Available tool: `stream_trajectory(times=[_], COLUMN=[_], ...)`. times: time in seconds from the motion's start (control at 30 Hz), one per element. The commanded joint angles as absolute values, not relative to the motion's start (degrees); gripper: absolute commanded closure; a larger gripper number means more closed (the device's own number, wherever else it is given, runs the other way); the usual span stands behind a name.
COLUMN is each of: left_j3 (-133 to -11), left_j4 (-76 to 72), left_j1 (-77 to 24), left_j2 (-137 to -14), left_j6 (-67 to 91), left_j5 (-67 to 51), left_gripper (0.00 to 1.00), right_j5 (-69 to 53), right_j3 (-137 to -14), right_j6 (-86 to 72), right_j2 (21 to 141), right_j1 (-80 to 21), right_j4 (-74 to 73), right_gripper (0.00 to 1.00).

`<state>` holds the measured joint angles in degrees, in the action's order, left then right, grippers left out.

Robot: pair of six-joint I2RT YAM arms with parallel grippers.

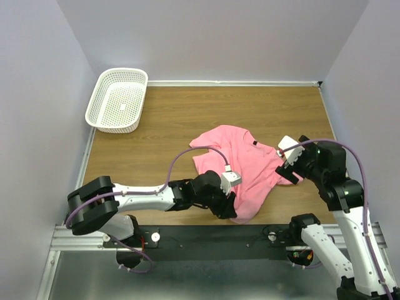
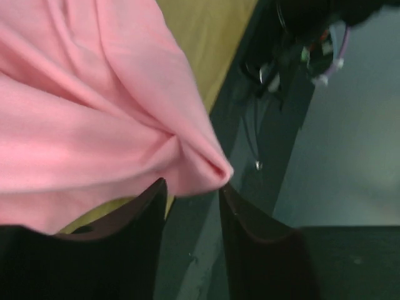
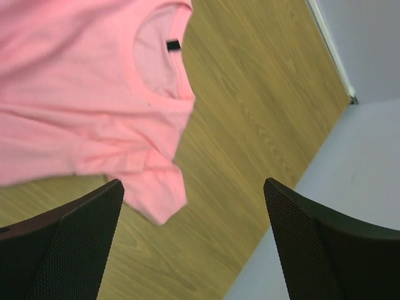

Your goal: Fold and stack the t-shirts

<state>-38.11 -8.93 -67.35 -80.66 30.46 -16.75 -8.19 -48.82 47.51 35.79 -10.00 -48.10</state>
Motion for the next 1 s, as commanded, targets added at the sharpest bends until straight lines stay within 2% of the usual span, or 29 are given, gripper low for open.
stream_trajectory(times=[0.0,0.03,0.07,0.1,0.13,0.2,0.23,0.33,0.53,0.67,0.97], left_j3=[-40.9,-41.4,-42.0,-42.3,-41.9,-39.3,-38.1,-33.3,-32.7,-30.9,-26.2], left_j4=[-4.6,-2.7,1.4,2.7,3.2,0.9,-3.0,-11.4,-14.2,-14.3,-13.6], left_j1=[-69.2,-69.2,-69.0,-68.5,-65.8,-60.0,-53.7,-43.4,-36.1,-35.6,-35.6], left_j2=[-76.1,-74.4,-72.6,-69.5,-68.0,-64.8,-64.1,-64.4,-73.6,-76.6,-71.9], left_j6=[32.1,32.2,32.3,32.9,33.4,34.7,36.5,38.9,45.2,46.7,47.0], left_j5=[-8.3,-3.8,0.9,8.2,9.9,7.5,6.0,0.4,-2.1,-1.9,-1.6], left_gripper=[0.41,0.37,0.27,0.23,0.20,0.19,0.19,0.19,0.20,0.20,0.22], right_j5=[-16.9,-20.8,-22.8,-24.9,-29.5,-34.5,-39.0,-42.6,-29.3,-25.8,-27.2], right_j3=[-52.5,-52.5,-52.5,-52.6,-53.8,-56.6,-60.3,-70.8,-85.4,-89.5,-91.5], right_j6=[42.9,38.7,36.4,34.2,30.6,28.2,26.0,22.1,15.5,14.1,13.1], right_j2=[44.3,47.0,49.8,53.5,60.6,69.7,78.6,93.8,111.3,117.1,123.7], right_j1=[-9.7,-9.7,-9.7,-9.6,-9.7,-9.6,-9.7,-9.8,-10.3,-10.3,-10.2], right_j4=[-47.7,-45.0,-43.3,-39.9,-38.5,-36.5,-35.5,-34.4,-28.7,-28.7,-28.7], right_gripper=[0.00,0.00,0.00,0.00,0.01,0.03,0.10,0.25,0.25,0.25,0.25])
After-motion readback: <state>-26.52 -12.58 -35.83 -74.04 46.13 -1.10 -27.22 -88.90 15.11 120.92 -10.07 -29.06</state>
